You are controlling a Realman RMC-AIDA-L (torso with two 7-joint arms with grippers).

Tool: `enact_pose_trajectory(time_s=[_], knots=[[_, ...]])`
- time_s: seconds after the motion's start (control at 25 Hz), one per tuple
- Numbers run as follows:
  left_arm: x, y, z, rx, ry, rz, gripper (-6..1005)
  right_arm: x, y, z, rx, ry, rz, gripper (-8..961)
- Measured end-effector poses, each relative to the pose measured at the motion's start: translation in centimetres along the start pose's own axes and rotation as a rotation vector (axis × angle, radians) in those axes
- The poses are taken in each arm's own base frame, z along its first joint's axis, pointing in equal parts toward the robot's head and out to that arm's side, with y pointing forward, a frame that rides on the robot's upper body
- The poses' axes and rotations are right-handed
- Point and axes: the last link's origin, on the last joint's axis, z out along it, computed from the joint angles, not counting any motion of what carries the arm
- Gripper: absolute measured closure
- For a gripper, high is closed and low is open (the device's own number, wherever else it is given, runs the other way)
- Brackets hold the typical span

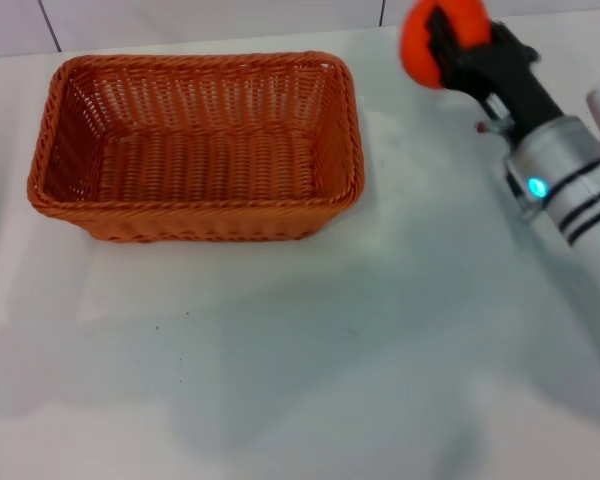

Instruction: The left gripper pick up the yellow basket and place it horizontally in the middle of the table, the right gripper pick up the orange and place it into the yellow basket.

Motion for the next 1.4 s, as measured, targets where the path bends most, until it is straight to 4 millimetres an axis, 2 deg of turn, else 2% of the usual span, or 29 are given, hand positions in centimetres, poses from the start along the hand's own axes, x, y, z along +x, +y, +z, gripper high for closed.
enact_pose_trajectory(time_s=[0.28,0.48,0.72,1.0,1.08,1.4], knots=[[-0.4,0.5,0.3,-0.008,-0.007,0.009,96,0.4,-5.9,3.0,0.273,-0.043,-0.009,518],[-0.5,0.7,0.7,-0.01,-0.014,0.004,97,-0.1,-8.9,4.4,0.394,-0.111,-0.063,545],[-0.7,1.0,0.9,-0.015,-0.016,0.01,96,-0.5,-10.4,4.9,0.463,-0.153,-0.105,571],[-1.1,0.9,0.5,-0.001,-0.032,0.001,97,-0.1,-10.1,4.9,0.442,-0.123,-0.077,626],[-1.1,0.8,0.4,0.002,-0.034,-0.002,97,0.0,-9.9,4.9,0.435,-0.118,-0.072,386],[-1.1,0.3,-0.1,0.021,-0.035,-0.005,97,0.1,-9.7,4.9,0.422,-0.108,-0.064,107]])
